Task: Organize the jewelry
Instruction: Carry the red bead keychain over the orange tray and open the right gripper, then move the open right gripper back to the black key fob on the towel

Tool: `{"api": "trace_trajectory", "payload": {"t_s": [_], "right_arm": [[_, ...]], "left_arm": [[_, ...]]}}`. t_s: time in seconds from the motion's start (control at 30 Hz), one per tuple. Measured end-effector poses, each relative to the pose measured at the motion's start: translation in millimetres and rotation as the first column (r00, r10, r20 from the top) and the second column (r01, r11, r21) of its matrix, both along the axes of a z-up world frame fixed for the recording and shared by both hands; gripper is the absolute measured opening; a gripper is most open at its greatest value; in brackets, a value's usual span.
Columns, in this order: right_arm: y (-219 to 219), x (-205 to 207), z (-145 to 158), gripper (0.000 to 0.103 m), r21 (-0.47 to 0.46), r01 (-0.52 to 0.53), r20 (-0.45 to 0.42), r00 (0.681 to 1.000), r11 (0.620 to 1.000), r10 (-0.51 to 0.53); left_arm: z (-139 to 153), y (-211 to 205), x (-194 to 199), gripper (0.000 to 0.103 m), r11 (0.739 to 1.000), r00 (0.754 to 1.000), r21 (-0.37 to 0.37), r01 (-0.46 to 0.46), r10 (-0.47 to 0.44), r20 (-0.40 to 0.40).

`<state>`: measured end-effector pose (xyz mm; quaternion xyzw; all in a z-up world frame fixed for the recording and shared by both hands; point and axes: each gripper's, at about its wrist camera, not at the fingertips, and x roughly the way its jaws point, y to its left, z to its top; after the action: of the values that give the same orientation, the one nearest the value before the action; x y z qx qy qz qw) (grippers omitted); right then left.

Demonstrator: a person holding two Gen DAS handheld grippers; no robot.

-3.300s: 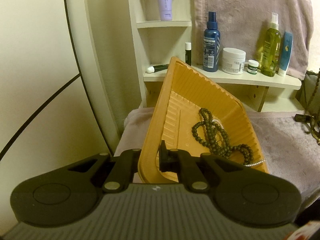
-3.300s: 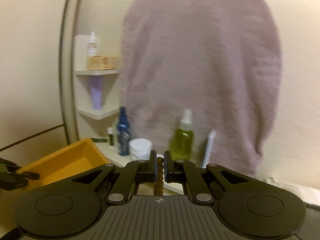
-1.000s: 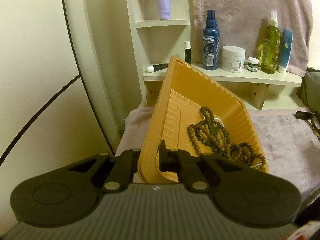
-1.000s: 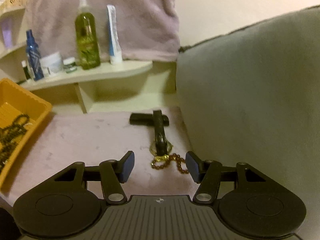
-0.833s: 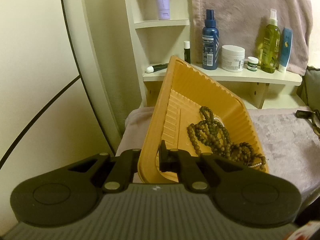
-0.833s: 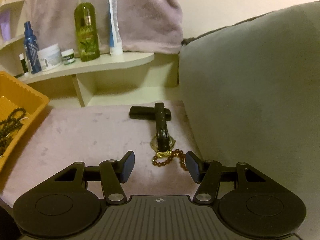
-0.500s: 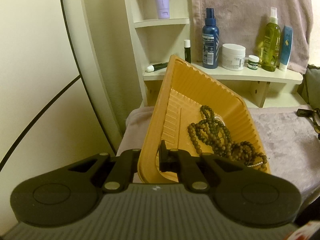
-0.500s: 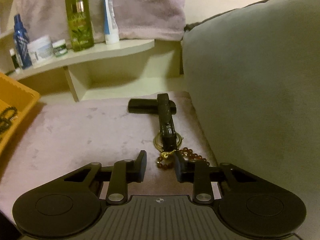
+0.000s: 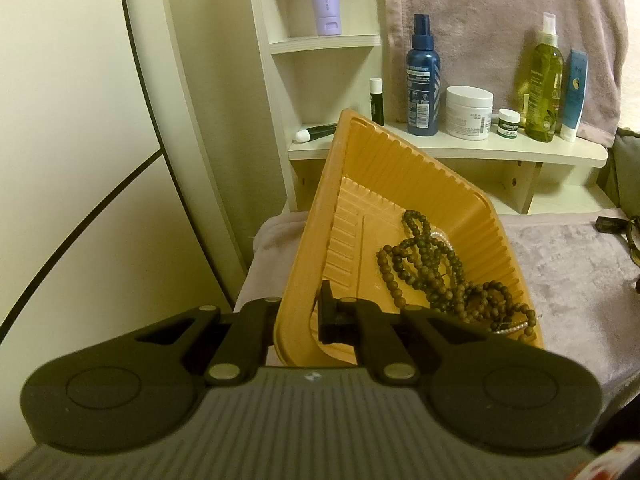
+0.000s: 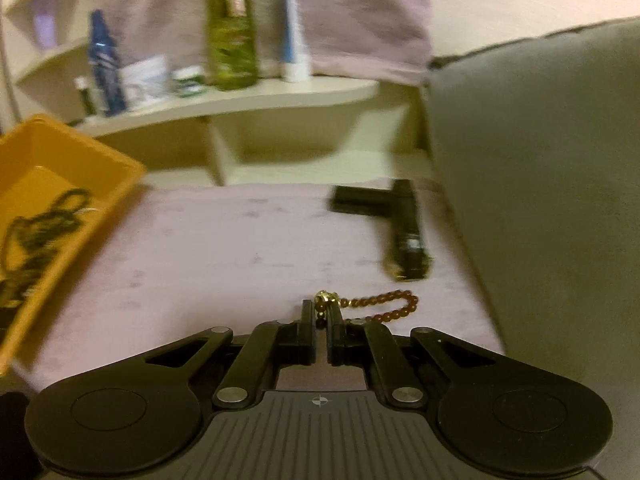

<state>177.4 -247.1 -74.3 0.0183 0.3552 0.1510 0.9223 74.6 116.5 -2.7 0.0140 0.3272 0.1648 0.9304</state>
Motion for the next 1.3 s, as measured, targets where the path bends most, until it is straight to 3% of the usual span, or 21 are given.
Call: {"api": "trace_trajectory", "payload": {"t_s": [0.33, 0.53, 0.9, 1.13, 1.3], "right_arm": [[22, -13, 47, 0.005, 0.020, -0.128, 0.084, 0.988, 0.992, 0.126], [48, -18, 75, 0.005, -0.014, -0.261, 0.146, 0.954, 0.965, 0.261], [119, -17, 108, 0.005, 0.085, -0.547, 0.174, 0.831, 0.833, 0.528], [169, -21, 110, 0.005, 0.043, -0.680, 0.184, 0.725, 0.732, 0.663], [194, -21, 98, 0.005, 0.032, -0.717, 0.145, 0.693, 0.697, 0.706]], "left_arm": [[0, 0, -1, 0.005, 1.000, 1.000, -0.003, 0.000, 0.000, 0.004], [-1, 1, -1, 0.005, 1.000, 1.000, -0.008, 0.002, -0.002, 0.007], [0, 2, -2, 0.005, 1.000, 1.000, -0.018, 0.010, -0.010, 0.014], [0, 2, -2, 0.005, 1.000, 1.000, -0.020, 0.011, -0.010, 0.016], [0, 2, -2, 0.005, 1.000, 1.000, -0.023, 0.010, -0.010, 0.018]]}}
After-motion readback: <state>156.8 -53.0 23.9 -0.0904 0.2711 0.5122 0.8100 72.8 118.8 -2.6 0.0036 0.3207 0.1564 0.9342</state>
